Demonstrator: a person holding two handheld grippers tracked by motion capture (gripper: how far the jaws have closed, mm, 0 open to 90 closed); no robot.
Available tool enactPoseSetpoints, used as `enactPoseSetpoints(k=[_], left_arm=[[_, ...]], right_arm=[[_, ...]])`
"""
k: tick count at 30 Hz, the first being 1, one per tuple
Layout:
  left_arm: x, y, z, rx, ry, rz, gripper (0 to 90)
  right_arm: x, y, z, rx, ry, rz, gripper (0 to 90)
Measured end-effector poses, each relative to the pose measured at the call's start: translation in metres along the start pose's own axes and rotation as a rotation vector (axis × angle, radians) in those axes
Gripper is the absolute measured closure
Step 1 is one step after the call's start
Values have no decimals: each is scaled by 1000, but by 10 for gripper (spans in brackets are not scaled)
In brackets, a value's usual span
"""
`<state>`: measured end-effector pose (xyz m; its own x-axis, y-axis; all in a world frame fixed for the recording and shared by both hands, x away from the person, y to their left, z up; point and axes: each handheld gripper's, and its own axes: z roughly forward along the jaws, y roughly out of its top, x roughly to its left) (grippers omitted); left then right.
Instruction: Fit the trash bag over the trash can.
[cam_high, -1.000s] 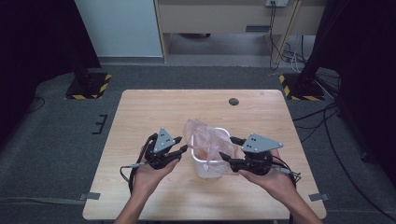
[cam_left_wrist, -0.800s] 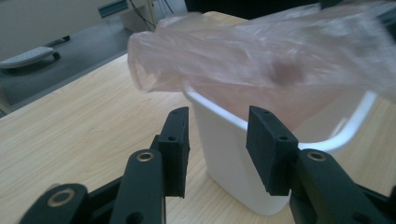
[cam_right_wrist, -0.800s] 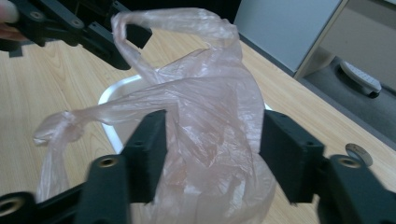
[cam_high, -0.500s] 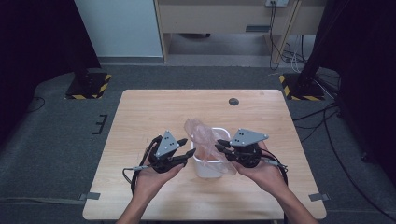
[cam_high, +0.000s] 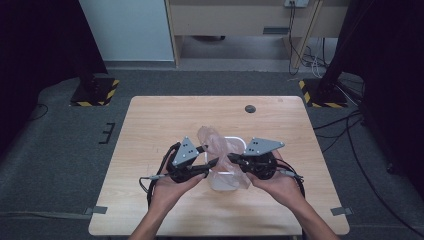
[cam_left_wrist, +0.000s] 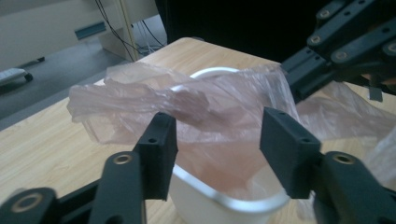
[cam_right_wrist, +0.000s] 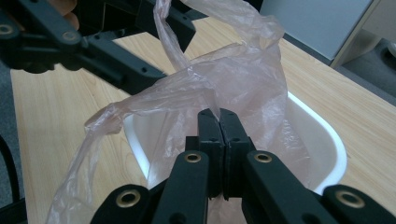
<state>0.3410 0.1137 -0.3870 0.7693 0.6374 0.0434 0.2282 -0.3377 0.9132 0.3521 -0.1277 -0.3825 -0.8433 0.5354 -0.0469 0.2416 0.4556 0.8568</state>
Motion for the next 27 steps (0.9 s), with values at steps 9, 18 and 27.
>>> enactPoseSetpoints(k=[9, 18, 27], left_arm=[[2, 3, -1, -54, -16, -41, 842], [1, -6, -14, 45, -10, -32, 900], [-1, -17, -34, 111, -32, -12, 900]], right_arm=[[-1, 0, -2, -15, 9, 19, 898], [-25, -5, -13, -87, -46, 149, 878], [-43, -12, -21, -71, -116, 189, 898]])
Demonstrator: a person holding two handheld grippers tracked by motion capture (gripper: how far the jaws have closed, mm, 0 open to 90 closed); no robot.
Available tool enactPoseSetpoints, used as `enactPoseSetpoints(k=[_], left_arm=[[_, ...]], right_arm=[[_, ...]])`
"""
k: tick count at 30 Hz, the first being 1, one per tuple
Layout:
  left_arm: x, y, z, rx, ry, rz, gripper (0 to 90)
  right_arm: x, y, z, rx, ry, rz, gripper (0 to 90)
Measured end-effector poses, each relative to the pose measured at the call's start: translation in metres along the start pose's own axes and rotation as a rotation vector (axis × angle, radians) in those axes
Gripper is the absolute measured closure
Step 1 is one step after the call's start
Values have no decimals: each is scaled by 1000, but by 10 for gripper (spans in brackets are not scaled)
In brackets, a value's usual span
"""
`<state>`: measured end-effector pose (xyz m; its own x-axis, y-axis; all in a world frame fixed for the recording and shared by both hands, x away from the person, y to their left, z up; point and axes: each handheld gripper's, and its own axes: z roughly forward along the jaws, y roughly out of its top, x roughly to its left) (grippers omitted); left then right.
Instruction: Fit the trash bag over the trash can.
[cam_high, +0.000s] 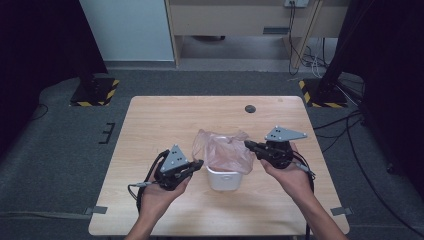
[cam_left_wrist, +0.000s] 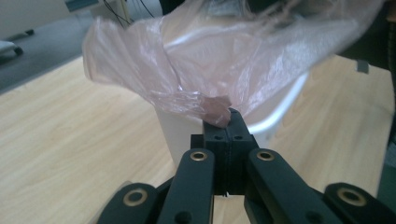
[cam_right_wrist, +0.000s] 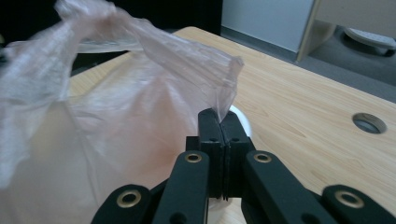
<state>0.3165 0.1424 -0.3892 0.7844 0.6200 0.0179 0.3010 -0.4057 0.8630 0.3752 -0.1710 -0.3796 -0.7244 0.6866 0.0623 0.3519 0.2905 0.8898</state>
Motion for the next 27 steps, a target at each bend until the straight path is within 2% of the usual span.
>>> enactPoseSetpoints(k=[3, 11, 21, 23, 27], left_arm=[[-4, -4, -1, 24, -3, 15, 900], [-10, -12, -2, 69, -17, 43, 900], [-2, -23, 6, 110, -13, 22, 900], [-3, -25, 6, 133, -3, 6, 900], [-3, -30, 10, 158, -2, 14, 900]], right_arm=[[-7, -2, 0, 8, -38, 2, 900], [-18, -6, 4, 22, -80, 2, 900], [-31, -14, 17, 80, -107, 17, 900], [-33, -17, 19, 88, -110, 20, 900], [-36, -21, 23, 99, -115, 25, 900]])
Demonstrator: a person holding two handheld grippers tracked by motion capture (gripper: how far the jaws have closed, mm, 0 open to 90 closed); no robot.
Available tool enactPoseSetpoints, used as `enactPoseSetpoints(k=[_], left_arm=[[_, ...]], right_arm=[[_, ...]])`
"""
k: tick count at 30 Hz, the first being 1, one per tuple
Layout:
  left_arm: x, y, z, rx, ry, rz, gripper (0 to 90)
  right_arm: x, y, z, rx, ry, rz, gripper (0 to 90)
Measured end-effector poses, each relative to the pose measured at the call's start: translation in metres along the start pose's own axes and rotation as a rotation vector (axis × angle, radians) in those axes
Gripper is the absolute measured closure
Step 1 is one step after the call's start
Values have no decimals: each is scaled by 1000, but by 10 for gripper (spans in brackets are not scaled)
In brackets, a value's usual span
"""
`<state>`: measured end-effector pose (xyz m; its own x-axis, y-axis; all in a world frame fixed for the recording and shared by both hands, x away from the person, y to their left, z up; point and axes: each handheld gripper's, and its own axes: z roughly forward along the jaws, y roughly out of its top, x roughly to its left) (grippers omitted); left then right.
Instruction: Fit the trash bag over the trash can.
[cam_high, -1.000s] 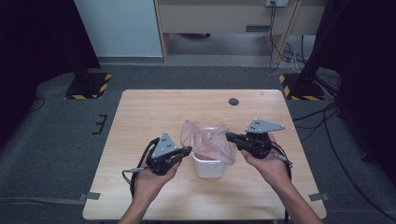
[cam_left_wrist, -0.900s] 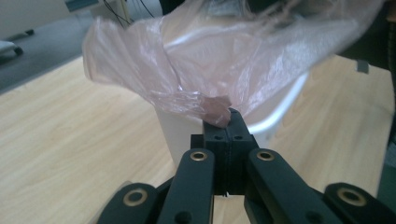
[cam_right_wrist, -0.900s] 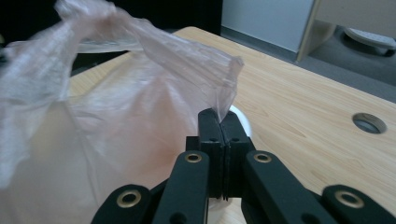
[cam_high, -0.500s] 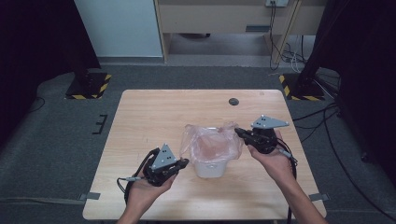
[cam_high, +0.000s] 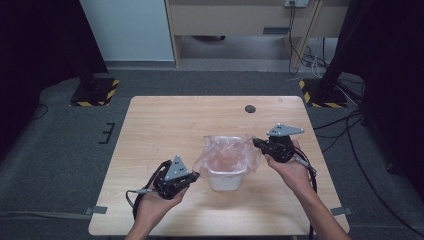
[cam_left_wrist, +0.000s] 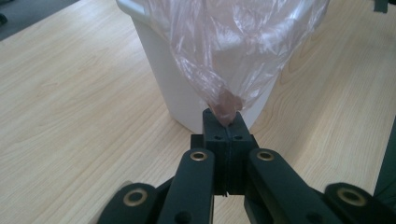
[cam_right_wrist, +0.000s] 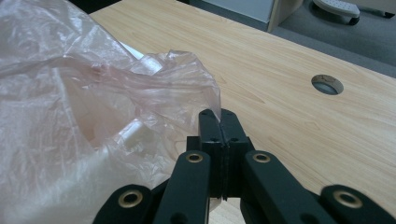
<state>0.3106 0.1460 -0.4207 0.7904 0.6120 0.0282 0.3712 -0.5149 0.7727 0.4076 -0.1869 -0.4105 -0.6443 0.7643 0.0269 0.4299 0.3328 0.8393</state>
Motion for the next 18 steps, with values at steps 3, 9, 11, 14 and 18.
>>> enactPoseSetpoints(k=[3, 9, 11, 14, 18], left_arm=[[-2, 0, -1, -22, 22, 8, 879], [-3, 4, -8, -89, 65, 4, 567], [-2, 6, -10, -118, 72, 19, 467], [-4, 7, -12, -131, 66, 23, 404], [-5, 2, -20, -132, 71, 48, 412]], right_arm=[[1, 1, -1, -15, 5, 1, 900], [5, 2, -5, -38, 10, -21, 900], [7, 2, -5, -43, 15, -31, 900], [8, 3, -5, -43, 16, -33, 900], [7, 3, -4, -38, 16, -35, 900]])
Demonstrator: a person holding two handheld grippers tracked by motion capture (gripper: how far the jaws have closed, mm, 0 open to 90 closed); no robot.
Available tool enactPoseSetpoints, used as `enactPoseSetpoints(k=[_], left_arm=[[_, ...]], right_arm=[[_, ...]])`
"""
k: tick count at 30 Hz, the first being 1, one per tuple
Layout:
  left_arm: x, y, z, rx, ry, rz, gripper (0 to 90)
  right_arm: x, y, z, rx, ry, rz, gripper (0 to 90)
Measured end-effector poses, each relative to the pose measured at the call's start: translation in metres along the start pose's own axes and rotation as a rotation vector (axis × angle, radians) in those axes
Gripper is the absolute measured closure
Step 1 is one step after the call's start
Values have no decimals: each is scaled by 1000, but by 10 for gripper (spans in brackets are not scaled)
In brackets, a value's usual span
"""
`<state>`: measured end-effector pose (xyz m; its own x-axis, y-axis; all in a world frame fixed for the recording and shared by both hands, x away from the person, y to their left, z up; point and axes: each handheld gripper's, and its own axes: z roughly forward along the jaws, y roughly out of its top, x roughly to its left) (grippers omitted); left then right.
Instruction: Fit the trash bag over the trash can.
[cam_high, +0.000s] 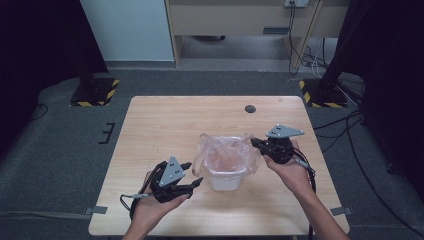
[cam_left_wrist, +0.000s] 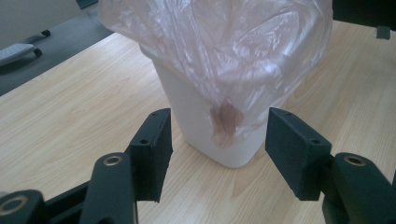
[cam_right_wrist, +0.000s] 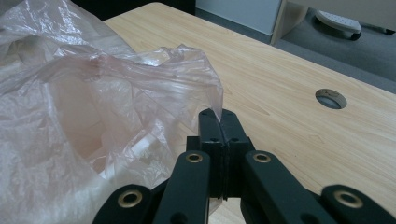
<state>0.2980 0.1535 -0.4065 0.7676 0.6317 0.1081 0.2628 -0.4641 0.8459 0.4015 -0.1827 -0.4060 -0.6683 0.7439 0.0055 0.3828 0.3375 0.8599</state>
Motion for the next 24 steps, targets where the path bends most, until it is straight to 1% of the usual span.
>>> enactPoseSetpoints(k=[2, 3, 5, 7, 9, 10, 11, 15, 17, 20, 21, 22, 24], left_arm=[[2, -4, -4, -5, 7, -1, 430], [6, -7, -8, -5, 15, -6, 444], [12, -11, -11, -4, 25, -23, 500], [20, -13, -12, 5, 34, -46, 529], [28, -13, -12, 11, 58, -58, 540], [31, -13, -11, 3, 62, -68, 551], [34, -12, -10, 0, 66, -66, 559], [42, -4, 1, -23, 78, -69, 548], [45, 1, 8, -56, 65, -92, 519], [47, 7, 15, -83, 58, -107, 492], [48, 9, 16, -100, 48, -123, 485], [47, 10, 16, -94, 49, -142, 485], [48, 13, 18, -111, 49, -151, 477]], right_arm=[[0, 0, 0, 1, 0, -1, 900], [0, 0, 0, 2, 1, -1, 900], [0, 0, 0, 0, 1, -2, 900], [1, 0, 0, 2, 3, -3, 900], [1, 0, 0, 7, 4, -7, 900], [2, 0, 1, 3, 6, -7, 900], [2, 0, 1, 0, 10, -7, 900], [2, 0, 2, -2, 14, -11, 900], [3, 0, 3, -5, 17, -11, 900], [3, 1, 3, -12, 23, -10, 900], [4, 1, 3, -12, 23, -9, 900], [4, 1, 3, -13, 24, -8, 900], [4, 1, 3, -14, 25, -7, 900]])
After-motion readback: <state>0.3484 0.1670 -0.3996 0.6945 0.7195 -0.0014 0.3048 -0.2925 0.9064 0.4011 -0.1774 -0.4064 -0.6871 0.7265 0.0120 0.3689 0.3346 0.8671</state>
